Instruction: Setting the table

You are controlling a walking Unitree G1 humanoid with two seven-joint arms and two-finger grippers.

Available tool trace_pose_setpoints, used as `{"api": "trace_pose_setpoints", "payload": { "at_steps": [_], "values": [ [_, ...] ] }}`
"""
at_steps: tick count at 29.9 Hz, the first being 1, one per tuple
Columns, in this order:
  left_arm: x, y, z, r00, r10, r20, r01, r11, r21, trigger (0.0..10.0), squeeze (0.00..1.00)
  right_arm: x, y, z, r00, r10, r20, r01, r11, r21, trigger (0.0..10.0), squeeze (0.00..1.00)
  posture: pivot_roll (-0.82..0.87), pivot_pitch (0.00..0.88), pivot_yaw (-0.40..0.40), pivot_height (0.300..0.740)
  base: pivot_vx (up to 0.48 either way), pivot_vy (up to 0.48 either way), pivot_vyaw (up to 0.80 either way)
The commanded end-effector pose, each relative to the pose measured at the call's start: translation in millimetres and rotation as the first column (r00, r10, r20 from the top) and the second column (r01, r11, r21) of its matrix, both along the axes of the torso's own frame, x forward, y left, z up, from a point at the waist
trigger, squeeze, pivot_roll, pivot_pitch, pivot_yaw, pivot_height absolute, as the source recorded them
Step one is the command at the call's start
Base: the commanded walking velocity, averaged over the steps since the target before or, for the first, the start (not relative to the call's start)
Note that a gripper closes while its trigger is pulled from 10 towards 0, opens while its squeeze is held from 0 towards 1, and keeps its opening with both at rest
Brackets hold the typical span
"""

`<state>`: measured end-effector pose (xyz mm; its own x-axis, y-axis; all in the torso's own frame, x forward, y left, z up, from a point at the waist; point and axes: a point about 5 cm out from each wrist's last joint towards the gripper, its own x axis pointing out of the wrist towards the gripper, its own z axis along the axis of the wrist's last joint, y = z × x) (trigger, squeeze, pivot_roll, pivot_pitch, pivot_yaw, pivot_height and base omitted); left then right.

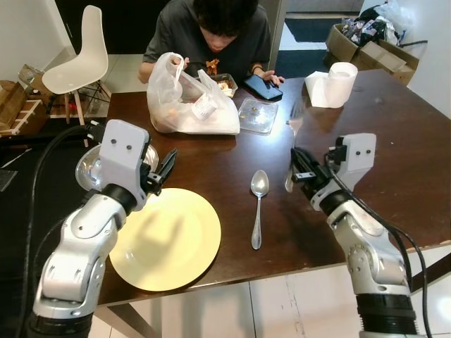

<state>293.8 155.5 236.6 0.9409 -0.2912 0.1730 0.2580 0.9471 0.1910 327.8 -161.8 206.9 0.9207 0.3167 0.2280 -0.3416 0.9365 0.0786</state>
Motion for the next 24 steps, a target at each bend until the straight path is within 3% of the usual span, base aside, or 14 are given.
{"api": "trace_pose_setpoints", "payload": {
  "at_steps": [1,6,10,24],
  "values": [
    [2.5,-0.8,-2.4,1.000,0.006,-0.008,-0.006,1.000,-0.009,10.0,0.00,-2.8,0.8,-7.2,1.000,-0.010,-0.029,0.010,1.000,-0.014,10.0,0.00,0.02,0.029,0.073,0.740,0.000,0.000,0.00],
    [1.7,-6.2,-14.3,0.999,0.024,-0.038,-0.025,1.000,-0.008,10.0,0.00,-8.1,1.3,-19.7,0.996,-0.069,-0.052,0.069,0.998,0.000,10.0,0.00,0.02,0.009,0.074,0.740,0.000,0.000,0.00],
    [-1.4,-5.3,-25.9,0.996,0.038,-0.079,-0.038,0.999,-0.001,10.0,0.00,-14.0,-6.5,-39.1,0.981,-0.162,-0.102,0.157,0.986,-0.062,10.0,0.00,0.01,0.004,0.084,0.740,0.000,0.000,0.00],
    [3.9,-10.4,-28.6,0.996,0.026,-0.081,-0.027,1.000,-0.005,10.0,0.00,-17.9,-10.3,-43.4,0.980,-0.192,-0.062,0.182,0.973,-0.140,10.0,0.00,0.00,0.000,0.103,0.740,0.000,0.000,0.00]
  ]
}}
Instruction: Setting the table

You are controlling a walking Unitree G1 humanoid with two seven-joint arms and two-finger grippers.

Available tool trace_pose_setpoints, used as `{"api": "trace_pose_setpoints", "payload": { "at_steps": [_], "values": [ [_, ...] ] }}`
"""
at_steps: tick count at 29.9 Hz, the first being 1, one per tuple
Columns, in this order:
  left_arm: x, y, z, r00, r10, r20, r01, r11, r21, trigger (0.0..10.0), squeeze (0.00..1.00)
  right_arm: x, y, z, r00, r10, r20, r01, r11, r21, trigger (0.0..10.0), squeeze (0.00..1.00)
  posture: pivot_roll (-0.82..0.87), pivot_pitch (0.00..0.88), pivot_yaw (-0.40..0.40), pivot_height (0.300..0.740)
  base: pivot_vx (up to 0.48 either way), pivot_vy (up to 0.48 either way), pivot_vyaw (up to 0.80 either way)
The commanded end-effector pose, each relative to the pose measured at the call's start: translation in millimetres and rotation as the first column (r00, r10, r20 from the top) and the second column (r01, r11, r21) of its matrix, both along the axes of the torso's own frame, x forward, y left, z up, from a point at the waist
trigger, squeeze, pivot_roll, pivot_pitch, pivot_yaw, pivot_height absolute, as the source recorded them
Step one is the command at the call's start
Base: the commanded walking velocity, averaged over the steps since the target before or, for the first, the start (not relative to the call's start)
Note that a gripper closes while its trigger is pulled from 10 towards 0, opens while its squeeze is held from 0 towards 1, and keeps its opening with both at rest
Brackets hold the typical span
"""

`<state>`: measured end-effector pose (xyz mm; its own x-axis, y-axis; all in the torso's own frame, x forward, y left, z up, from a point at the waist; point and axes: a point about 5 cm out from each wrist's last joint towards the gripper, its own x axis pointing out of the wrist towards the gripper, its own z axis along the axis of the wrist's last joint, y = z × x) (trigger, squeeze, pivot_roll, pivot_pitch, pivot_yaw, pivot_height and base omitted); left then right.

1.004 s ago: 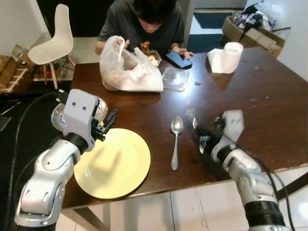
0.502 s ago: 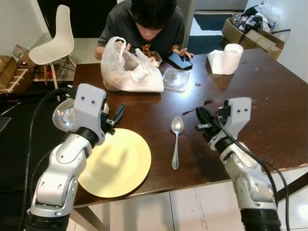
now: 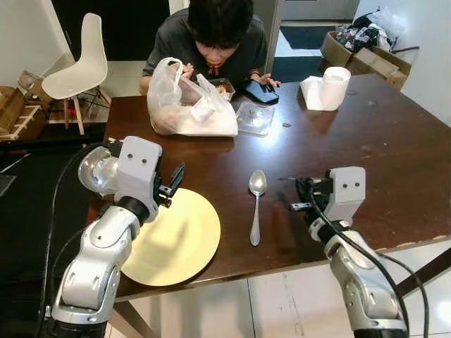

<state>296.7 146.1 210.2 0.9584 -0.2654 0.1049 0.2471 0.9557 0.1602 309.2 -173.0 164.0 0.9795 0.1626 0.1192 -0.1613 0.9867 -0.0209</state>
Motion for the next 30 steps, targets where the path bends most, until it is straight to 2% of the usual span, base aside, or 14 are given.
{"api": "trace_pose_setpoints", "payload": {
  "at_steps": [1,4,8,9,10,12,15,16,17,24,25,26,30],
  "values": [
    [1.4,-1.2,-2.8,1.000,0.000,-0.006,0.000,1.000,0.009,10.0,0.00,1.4,0.1,1.3,1.000,-0.009,0.021,0.010,1.000,-0.029,10.0,0.00,0.00,0.000,0.103,0.740,0.000,0.000,0.00],
    [2.3,1.2,-4.0,1.000,0.014,-0.008,-0.014,1.000,0.011,10.0,0.00,8.0,4.0,9.1,0.998,0.025,0.054,-0.025,1.000,0.005,10.0,0.00,0.00,0.000,0.096,0.740,0.000,0.000,0.00],
    [1.1,1.8,-6.6,0.999,0.043,-0.013,-0.043,0.999,0.008,10.0,0.00,17.6,19.1,18.4,0.984,0.171,0.051,-0.177,0.971,0.162,10.0,0.00,0.02,0.000,0.093,0.740,0.000,0.000,0.00],
    [1.1,1.8,-6.6,0.999,0.043,-0.013,-0.043,0.999,0.008,10.0,0.00,17.6,19.1,18.4,0.984,0.171,0.051,-0.177,0.971,0.162,10.0,0.00,0.02,0.000,0.093,0.740,0.000,0.000,0.00],
    [0.8,4.5,-4.5,0.998,0.057,-0.007,-0.057,0.998,0.012,10.0,0.00,27.6,34.1,24.4,0.962,0.269,0.051,-0.274,0.945,0.182,10.0,0.00,0.04,0.000,0.089,0.740,0.000,0.000,0.00],
    [0.3,9.2,-4.2,0.997,0.078,-0.005,-0.078,0.997,0.019,10.0,0.00,35.1,45.8,27.2,0.944,0.324,0.055,-0.329,0.930,0.164,10.0,0.00,0.05,0.000,0.082,0.740,0.000,0.000,0.00],
    [-0.9,13.4,-4.7,0.995,0.100,-0.005,-0.100,0.995,0.020,10.0,0.00,40.5,53.3,26.9,0.935,0.352,0.049,-0.356,0.923,0.144,10.0,0.00,0.07,0.000,0.075,0.740,0.000,0.000,0.00],
    [-1.5,14.8,-4.9,0.994,0.108,-0.006,-0.108,0.994,0.018,10.0,0.00,42.9,55.5,26.7,0.932,0.360,0.046,-0.363,0.921,0.138,10.0,0.38,0.07,0.000,0.075,0.740,0.000,0.000,0.00],
    [-1.9,15.3,-4.9,0.994,0.113,-0.006,-0.113,0.993,0.016,10.0,0.00,45.3,56.0,26.6,0.933,0.356,0.044,-0.359,0.924,0.131,10.0,1.00,0.07,0.000,0.075,0.740,0.000,0.000,0.00],
    [-4.3,15.6,-5.8,0.994,0.113,-0.011,-0.112,0.994,0.015,10.0,0.00,54.5,47.8,30.8,0.948,0.315,0.052,-0.319,0.941,0.114,10.0,1.00,0.07,0.004,0.079,0.740,0.000,0.000,0.00],
    [-4.0,15.9,-6.0,0.994,0.112,-0.013,-0.112,0.994,0.016,10.0,0.00,54.0,45.8,31.0,0.948,0.314,0.055,-0.318,0.941,0.117,10.0,0.21,0.07,0.004,0.081,0.740,0.000,0.000,0.00],
    [-2.9,15.8,-6.2,0.994,0.111,-0.014,-0.111,0.994,0.016,10.0,0.00,52.6,44.0,31.0,0.948,0.313,0.060,-0.318,0.941,0.117,10.0,0.00,0.06,0.003,0.086,0.740,0.000,0.000,0.00],
    [0.1,13.1,-5.2,0.995,0.099,-0.013,-0.099,0.995,0.012,10.0,0.00,50.1,40.0,30.5,0.945,0.317,0.076,-0.324,0.939,0.118,10.0,0.00,0.06,0.003,0.092,0.740,0.000,0.000,0.00]
  ]
}}
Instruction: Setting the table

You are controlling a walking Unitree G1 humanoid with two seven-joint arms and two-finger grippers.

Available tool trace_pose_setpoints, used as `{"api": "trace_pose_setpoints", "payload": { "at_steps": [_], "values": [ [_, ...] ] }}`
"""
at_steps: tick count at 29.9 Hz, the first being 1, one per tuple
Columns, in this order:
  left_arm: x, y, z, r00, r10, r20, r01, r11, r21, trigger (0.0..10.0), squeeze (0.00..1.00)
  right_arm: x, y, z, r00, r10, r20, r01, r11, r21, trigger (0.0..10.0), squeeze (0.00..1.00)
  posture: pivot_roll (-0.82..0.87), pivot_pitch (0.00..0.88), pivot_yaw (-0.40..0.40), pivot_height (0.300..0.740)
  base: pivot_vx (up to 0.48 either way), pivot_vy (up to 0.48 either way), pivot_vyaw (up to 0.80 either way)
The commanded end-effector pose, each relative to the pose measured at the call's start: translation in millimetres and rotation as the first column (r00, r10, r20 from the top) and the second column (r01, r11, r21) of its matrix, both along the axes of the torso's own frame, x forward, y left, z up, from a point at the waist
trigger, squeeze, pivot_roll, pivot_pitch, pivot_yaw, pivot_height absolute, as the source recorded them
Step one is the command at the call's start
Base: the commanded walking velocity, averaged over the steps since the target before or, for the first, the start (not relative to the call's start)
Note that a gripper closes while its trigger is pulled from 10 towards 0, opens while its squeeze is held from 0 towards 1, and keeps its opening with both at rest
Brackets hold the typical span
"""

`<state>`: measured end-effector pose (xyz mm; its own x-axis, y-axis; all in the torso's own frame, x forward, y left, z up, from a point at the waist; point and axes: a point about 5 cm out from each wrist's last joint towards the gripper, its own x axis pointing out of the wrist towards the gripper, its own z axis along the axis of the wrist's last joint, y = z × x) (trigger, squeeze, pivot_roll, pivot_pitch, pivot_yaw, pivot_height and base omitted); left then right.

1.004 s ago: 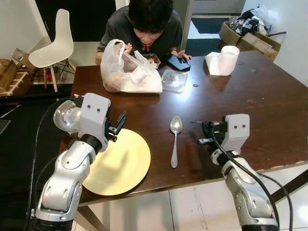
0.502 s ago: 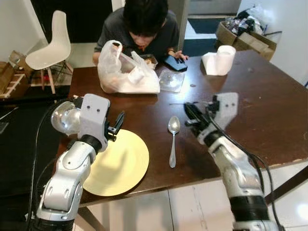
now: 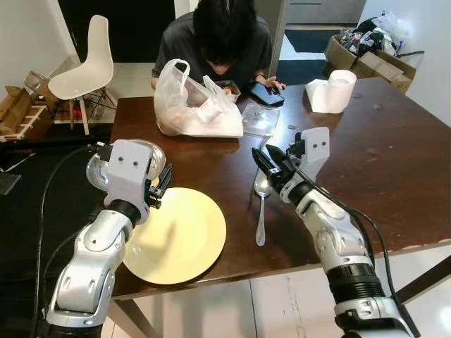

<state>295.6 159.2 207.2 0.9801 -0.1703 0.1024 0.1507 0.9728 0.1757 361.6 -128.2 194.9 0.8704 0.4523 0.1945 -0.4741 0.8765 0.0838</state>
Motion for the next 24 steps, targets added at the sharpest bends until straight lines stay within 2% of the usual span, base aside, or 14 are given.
{"api": "trace_pose_setpoints", "payload": {
  "at_steps": [1,15,24],
  "values": [
    [1.7,-0.7,-1.8,1.000,-0.003,-0.014,0.003,1.000,-0.006,10.0,0.00,-2.4,-5.6,-0.5,1.000,-0.005,0.019,0.005,1.000,0.008,10.0,0.00,0.06,0.003,0.092,0.740,0.000,0.000,0.00],
    [2.5,-4.3,-3.2,1.000,-0.013,-0.018,0.013,1.000,-0.012,10.0,0.00,-11.7,-0.5,4.9,0.998,0.010,0.062,-0.011,1.000,0.015,10.0,0.00,0.04,0.003,0.092,0.740,0.000,0.000,0.00],
    [0.8,-7.5,-4.3,1.000,-0.020,-0.015,0.019,1.000,-0.019,10.0,0.00,-21.6,-5.2,4.6,0.996,-0.042,0.076,0.040,0.999,0.019,10.0,0.00,0.03,0.005,0.086,0.740,0.000,0.000,0.00]
  ]
}}
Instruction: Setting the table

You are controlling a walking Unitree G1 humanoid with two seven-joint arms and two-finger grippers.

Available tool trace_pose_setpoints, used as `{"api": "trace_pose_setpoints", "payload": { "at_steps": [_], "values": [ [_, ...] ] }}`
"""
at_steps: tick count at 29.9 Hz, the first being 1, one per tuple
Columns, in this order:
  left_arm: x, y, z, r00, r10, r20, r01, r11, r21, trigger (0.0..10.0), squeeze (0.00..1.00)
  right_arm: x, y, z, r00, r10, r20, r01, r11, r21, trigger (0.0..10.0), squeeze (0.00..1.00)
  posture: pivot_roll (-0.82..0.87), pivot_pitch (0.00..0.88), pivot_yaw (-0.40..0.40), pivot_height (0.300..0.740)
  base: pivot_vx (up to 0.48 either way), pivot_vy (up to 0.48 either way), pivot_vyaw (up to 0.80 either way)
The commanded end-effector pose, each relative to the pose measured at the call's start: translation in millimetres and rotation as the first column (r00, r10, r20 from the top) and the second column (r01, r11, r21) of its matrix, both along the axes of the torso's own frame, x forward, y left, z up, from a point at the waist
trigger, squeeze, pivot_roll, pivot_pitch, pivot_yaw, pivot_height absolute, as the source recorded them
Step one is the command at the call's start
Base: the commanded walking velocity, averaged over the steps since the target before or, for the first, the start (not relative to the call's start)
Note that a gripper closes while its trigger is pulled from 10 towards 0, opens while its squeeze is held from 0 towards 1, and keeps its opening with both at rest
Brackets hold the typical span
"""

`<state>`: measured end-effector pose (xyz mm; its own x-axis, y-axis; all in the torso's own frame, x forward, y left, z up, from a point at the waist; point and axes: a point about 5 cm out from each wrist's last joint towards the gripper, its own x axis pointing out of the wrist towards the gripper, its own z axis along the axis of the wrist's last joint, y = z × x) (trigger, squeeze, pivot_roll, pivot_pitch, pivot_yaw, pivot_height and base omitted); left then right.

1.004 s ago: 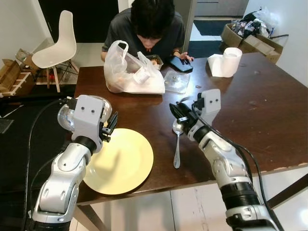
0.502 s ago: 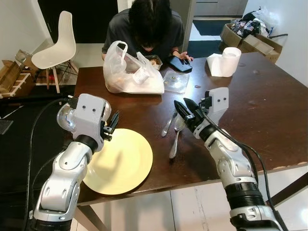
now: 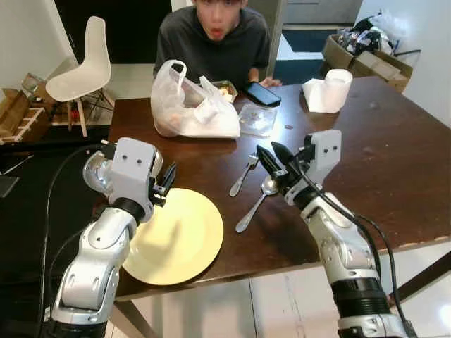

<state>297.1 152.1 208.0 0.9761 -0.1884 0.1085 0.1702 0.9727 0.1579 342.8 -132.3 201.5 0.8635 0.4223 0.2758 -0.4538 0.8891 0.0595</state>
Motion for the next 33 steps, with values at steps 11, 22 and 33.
{"api": "trace_pose_setpoints", "payload": {
  "at_steps": [11,22,33],
  "values": [
    [-8.3,-0.8,-8.9,1.000,-0.009,-0.022,0.009,1.000,0.000,10.0,0.00,-30.6,-13.0,-15.0,0.996,-0.079,-0.035,0.079,0.997,-0.006,10.0,0.00,0.01,0.008,0.097,0.740,0.000,0.000,0.00],
    [-8.6,-4.2,-15.0,1.000,-0.010,-0.026,0.010,1.000,0.009,10.0,0.00,-36.2,-12.3,-19.1,0.992,-0.119,-0.047,0.117,0.992,-0.042,10.0,0.00,0.00,0.003,0.106,0.740,0.000,0.000,0.00],
    [-14.1,4.0,-24.9,0.996,0.076,-0.043,-0.076,0.997,-0.016,10.0,0.00,-38.2,-13.8,-13.7,0.986,-0.165,-0.026,0.165,0.986,-0.027,10.0,0.00,0.00,0.005,0.092,0.740,0.000,0.000,0.00]
  ]
}}
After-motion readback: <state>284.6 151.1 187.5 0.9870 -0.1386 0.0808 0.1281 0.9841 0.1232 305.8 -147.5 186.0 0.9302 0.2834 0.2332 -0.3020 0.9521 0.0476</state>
